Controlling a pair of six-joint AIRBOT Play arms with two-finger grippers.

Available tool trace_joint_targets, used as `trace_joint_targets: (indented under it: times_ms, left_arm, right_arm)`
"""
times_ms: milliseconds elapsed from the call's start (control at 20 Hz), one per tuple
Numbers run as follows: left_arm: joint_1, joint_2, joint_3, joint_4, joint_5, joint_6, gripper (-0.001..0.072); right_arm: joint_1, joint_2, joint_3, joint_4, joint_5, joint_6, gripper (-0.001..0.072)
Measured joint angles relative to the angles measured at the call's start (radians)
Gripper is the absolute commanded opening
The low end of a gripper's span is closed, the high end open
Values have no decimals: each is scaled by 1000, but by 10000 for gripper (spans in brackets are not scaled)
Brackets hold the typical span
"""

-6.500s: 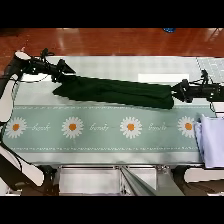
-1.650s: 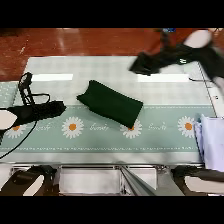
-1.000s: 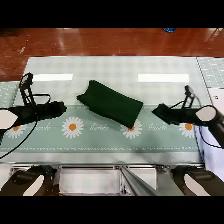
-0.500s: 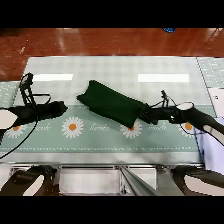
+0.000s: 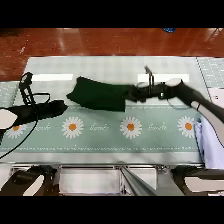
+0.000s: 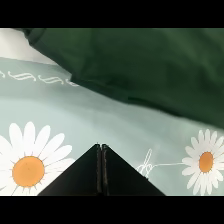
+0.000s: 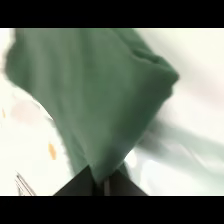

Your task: Fold the shirts.

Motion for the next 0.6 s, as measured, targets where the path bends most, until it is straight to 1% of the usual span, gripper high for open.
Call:
trace_joint_targets:
  times_ms: [200,300,450,600]
  left_arm:
    - [0,0,0,0,4,0,20]
    - [0,0,0,0,5,1,20]
    - [0,0,0,-1,6,1,20]
    - [0,0,0,-1,8,1,20]
  right_arm:
    - [-13,30,363,-259,114,155,23]
    - [-50,39,537,-354,185,226,23]
    - [-138,50,740,-453,300,320,23]
    - [-270,81,845,-500,403,394,23]
